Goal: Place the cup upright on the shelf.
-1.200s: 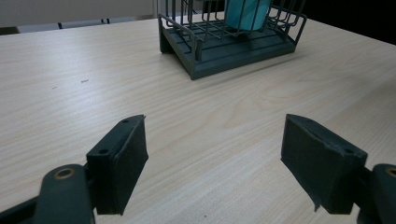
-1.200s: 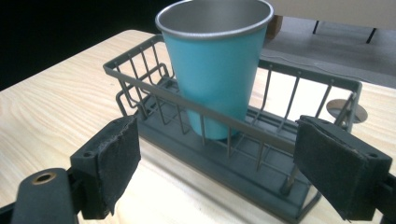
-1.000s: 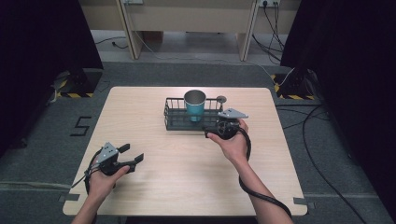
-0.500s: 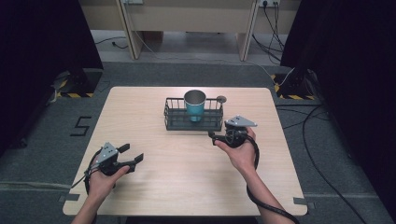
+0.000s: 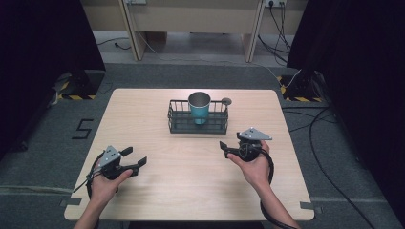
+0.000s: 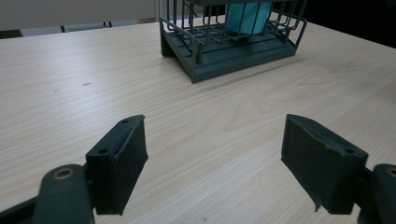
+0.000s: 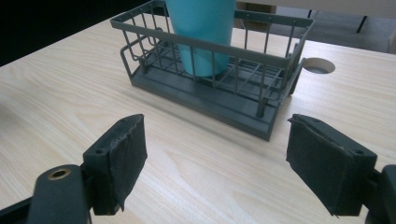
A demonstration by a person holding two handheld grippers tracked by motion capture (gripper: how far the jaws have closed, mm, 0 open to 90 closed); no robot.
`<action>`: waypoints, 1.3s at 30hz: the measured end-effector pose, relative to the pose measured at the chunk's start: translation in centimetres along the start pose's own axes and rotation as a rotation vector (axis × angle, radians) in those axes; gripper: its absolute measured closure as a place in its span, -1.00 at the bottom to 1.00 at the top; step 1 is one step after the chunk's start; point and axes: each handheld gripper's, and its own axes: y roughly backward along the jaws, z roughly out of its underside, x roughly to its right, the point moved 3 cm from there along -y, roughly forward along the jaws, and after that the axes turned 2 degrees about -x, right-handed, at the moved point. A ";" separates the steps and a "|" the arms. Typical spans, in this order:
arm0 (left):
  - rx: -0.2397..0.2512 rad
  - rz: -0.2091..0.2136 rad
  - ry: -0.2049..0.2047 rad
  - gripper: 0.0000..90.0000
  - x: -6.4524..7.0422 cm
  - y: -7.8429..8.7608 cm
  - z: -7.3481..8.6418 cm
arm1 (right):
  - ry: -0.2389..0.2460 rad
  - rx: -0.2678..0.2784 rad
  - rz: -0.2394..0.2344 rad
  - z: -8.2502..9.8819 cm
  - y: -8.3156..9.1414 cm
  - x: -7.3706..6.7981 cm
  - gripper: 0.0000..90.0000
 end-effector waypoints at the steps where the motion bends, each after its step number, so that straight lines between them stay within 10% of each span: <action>1: 0.000 0.000 0.000 -0.52 0.0 0.0 0.0 | 0.000 -0.001 0.002 0.1 0.2 0.1 -0.54; 39: 0.018 -0.001 -0.003 -0.52 0.0 0.0 -0.1 | -0.044 0.067 0.043 3.7 3.1 1.2 -0.55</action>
